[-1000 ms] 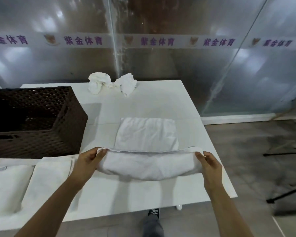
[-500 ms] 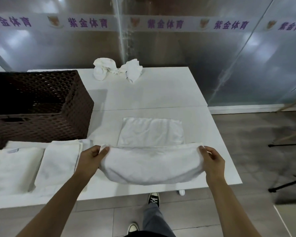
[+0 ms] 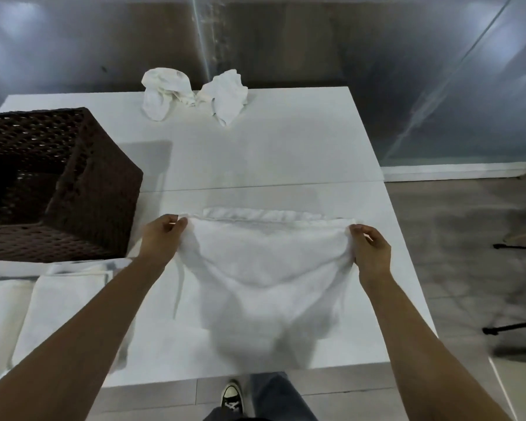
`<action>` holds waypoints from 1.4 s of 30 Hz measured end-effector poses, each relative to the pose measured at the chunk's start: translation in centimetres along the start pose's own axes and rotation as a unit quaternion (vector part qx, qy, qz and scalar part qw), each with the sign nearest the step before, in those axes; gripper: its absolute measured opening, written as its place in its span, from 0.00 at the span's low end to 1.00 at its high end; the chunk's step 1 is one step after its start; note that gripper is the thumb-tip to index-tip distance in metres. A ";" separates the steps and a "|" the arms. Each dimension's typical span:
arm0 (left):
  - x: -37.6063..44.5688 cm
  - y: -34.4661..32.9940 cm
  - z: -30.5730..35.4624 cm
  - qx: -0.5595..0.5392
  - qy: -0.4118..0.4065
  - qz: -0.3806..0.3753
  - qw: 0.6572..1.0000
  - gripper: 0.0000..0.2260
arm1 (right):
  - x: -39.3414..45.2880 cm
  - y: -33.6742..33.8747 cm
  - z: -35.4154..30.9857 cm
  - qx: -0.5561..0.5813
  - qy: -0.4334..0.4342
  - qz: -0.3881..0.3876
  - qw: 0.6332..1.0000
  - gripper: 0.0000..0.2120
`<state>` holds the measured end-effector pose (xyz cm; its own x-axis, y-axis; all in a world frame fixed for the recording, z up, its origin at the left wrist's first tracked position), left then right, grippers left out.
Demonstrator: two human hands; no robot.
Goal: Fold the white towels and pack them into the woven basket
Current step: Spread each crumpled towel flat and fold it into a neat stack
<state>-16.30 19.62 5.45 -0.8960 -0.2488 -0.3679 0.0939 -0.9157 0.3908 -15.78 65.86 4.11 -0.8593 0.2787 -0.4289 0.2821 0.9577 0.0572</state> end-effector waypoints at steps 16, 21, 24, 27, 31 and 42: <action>11.4 -5.3 -2.6 0.020 0.066 0.024 0.997 0.08 | 12.8 -2.1 4.3 -0.079 -0.043 -0.016 0.996 0.02; 8.3 -7.2 -4.2 0.190 0.016 0.019 0.981 0.16 | 11.4 -2.7 5.8 -0.339 0.074 -0.043 0.937 0.09; 3.2 -10.9 -6.5 0.344 -0.074 -0.058 0.934 0.15 | 8.3 -6.1 7.7 -0.511 0.198 -0.147 0.824 0.18; -2.9 -13.9 -9.4 0.399 -0.090 -0.132 0.903 0.17 | 6.0 -7.2 9.9 -0.574 0.201 -0.195 0.769 0.24; -8.0 -14.5 -12.4 0.470 -0.075 -0.175 0.862 0.31 | 4.1 -7.2 11.0 -0.585 0.186 -0.196 0.765 0.29; -2.1 -10.9 -11.2 0.608 -0.175 -0.175 0.754 0.35 | -3.8 -5.8 14.2 -0.623 0.103 -0.093 0.770 0.27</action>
<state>-10.59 26.52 -7.51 -0.8526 0.2350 -0.4667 -0.4526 0.1142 0.8844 -8.04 58.22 -7.41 -0.9211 0.0101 -0.3891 -0.3719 0.2722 0.8875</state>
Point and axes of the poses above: each hand's wrist, its own x-axis towards the middle knuckle, its own y-axis out of the back of the hand, z = x × y, the point moved 6 cm from there along x, towards the middle knuckle, and after that the axes turned 13 degrees about -z, right-handed, at the moved point
